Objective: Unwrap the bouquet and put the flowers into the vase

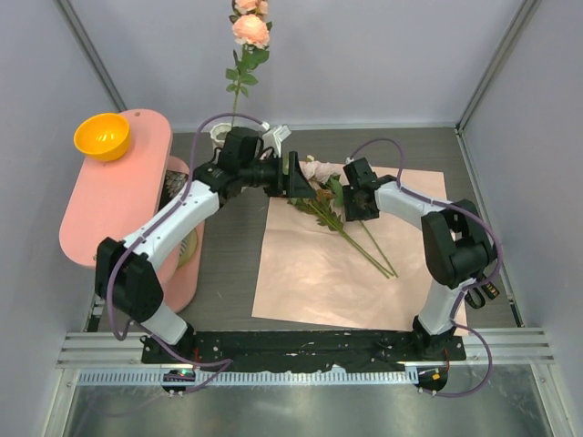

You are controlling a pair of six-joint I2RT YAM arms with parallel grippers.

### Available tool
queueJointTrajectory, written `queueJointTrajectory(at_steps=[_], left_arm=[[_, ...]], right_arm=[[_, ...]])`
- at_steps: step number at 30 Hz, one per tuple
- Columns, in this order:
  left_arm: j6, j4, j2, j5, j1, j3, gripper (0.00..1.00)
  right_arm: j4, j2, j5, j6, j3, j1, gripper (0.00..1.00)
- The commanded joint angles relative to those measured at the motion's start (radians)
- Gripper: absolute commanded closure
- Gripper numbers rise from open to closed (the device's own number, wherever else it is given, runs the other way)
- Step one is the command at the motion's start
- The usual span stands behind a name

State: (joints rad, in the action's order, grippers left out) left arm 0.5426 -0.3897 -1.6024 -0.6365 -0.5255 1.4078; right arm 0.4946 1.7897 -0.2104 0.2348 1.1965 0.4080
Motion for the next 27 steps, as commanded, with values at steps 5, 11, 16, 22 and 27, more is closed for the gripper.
queueJointTrajectory(at_steps=[5,11,16,22,27], left_arm=[[0.031,0.104,0.091,-0.048,-0.008,-0.013,0.32],[0.019,0.092,0.087,-0.037,-0.008,-0.012,0.32],[0.013,0.089,0.101,-0.038,-0.008,-0.007,0.32],[-0.052,0.025,0.101,0.058,-0.008,0.008,0.30],[-0.062,0.009,0.093,0.063,-0.008,0.017,0.29]], right_arm=[[-0.005,0.057,-0.013,-0.064,0.058,-0.028,0.60],[-0.042,0.056,-0.003,-0.124,0.037,-0.025,0.82],[-0.088,0.020,-0.034,-0.175,0.021,-0.014,0.83],[-0.152,-0.100,-0.180,-0.183,-0.011,0.008,0.99],[-0.209,-0.349,-0.225,-0.169,-0.066,0.058,0.99]])
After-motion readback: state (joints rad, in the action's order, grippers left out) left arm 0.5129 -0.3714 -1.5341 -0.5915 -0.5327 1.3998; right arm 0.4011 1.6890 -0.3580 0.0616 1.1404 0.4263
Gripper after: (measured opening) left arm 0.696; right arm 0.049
